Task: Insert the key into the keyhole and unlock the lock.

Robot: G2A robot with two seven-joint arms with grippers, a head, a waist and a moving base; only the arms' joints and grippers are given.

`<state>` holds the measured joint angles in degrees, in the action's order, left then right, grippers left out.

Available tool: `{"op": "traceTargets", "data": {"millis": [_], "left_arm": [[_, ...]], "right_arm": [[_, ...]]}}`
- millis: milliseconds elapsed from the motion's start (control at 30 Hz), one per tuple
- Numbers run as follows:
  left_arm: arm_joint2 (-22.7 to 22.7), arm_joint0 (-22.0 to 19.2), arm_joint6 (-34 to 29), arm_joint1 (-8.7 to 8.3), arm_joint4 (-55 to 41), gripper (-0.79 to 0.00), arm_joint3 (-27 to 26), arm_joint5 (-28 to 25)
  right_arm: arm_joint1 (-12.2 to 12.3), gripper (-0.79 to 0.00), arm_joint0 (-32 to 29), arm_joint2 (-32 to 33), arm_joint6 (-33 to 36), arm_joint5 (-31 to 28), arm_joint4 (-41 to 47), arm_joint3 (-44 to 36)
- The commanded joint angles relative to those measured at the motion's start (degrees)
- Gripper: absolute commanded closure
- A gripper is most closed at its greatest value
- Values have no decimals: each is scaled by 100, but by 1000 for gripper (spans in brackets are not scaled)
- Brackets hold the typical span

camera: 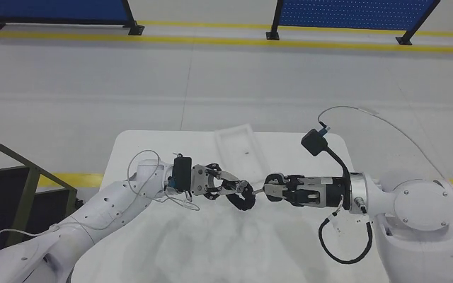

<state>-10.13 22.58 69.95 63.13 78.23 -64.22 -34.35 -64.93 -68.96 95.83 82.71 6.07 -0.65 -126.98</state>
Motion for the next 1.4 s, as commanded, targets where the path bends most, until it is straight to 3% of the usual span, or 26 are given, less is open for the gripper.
{"op": "traceTargets", "data": {"millis": [0,667,933,1133,1367], "left_arm": [[39,-68,68,-27,-70,0,1,69],[32,-77,83,-33,-120,0,6,134],[-366,278,-795,-27,-515,0,-323,101],[-627,458,-1315,-16,-480,0,-547,162],[-884,709,-1450,64,-445,0,-670,368]], "right_arm": [[23,0,5,14,-53,2,23,-56],[47,0,-27,70,-223,112,34,-126],[157,0,-241,131,-308,655,-505,-766],[255,0,131,12,-247,771,-1009,-766],[338,0,560,-285,-359,1216,-1550,-766]]}}
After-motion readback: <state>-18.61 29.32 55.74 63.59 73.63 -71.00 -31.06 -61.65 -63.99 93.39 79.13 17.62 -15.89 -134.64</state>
